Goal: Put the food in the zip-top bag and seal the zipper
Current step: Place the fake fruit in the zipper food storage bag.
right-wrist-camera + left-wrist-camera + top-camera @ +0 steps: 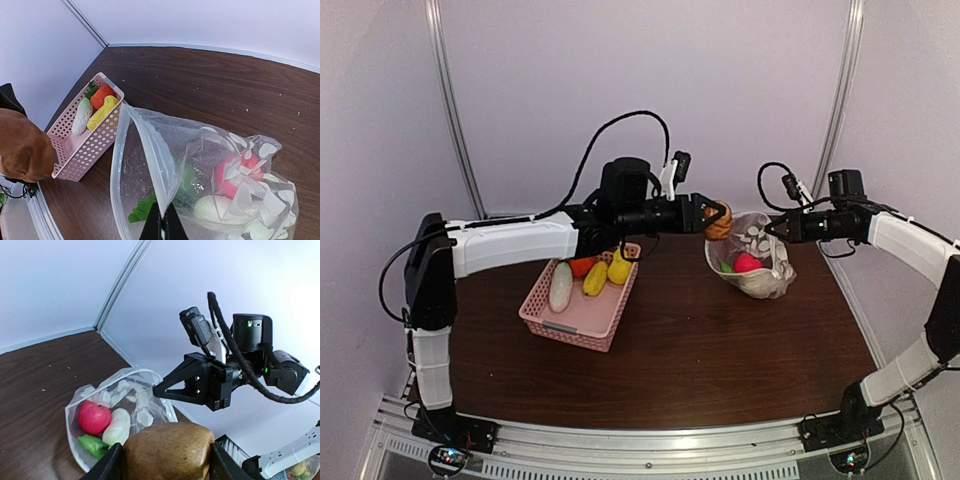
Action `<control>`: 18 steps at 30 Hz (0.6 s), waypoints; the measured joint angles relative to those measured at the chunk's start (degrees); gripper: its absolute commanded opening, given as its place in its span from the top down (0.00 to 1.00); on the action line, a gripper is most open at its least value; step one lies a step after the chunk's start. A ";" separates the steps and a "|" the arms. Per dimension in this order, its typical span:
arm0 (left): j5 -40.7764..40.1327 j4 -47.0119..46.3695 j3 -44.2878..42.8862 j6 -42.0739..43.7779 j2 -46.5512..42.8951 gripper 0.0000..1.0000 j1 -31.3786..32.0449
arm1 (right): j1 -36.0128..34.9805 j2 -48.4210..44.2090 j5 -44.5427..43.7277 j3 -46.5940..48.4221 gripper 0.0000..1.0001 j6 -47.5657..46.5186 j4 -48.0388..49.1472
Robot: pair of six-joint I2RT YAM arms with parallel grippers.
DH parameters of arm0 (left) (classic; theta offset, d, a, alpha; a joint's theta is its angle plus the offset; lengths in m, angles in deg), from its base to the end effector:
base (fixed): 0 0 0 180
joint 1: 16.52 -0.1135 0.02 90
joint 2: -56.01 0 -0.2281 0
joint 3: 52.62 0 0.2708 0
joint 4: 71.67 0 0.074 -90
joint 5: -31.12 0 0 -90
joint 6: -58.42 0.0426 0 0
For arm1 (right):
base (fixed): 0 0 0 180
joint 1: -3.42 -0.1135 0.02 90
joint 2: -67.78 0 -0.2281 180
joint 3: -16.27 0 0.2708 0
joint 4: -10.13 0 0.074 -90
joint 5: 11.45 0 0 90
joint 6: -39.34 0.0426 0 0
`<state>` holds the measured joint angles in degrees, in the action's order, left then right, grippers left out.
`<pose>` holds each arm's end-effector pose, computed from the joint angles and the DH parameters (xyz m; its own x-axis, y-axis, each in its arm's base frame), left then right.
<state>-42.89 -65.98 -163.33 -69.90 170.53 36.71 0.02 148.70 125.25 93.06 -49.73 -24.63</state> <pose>0.2888 -0.4061 0.2841 -0.6558 -0.1181 -0.7456 0.6705 0.3627 -0.6472 0.3320 0.0508 0.2544 -0.6365 -0.0267 -0.7708 -0.5959 0.6515 0.4695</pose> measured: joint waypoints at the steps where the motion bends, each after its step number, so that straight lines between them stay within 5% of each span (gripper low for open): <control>1: 0.13 -3.23 -0.02 -1.57 1.20 0.67 0.28 | 0.00 0.24 0.48 0.70 1.00 0.48 -0.50; 13: -4.94 -9.64 -8.66 -7.23 15.91 0.68 3.32 | -0.11 1.29 4.26 1.55 1.00 4.09 -1.97; 18: -5.90 -7.15 -15.78 -7.23 20.98 0.48 4.22 | -0.20 1.29 5.95 1.53 1.00 6.05 -0.98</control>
<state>-48.79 -73.13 -179.11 -77.14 191.52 40.93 -0.18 149.99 131.19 94.59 -43.68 -25.61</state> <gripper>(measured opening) 0.550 0.003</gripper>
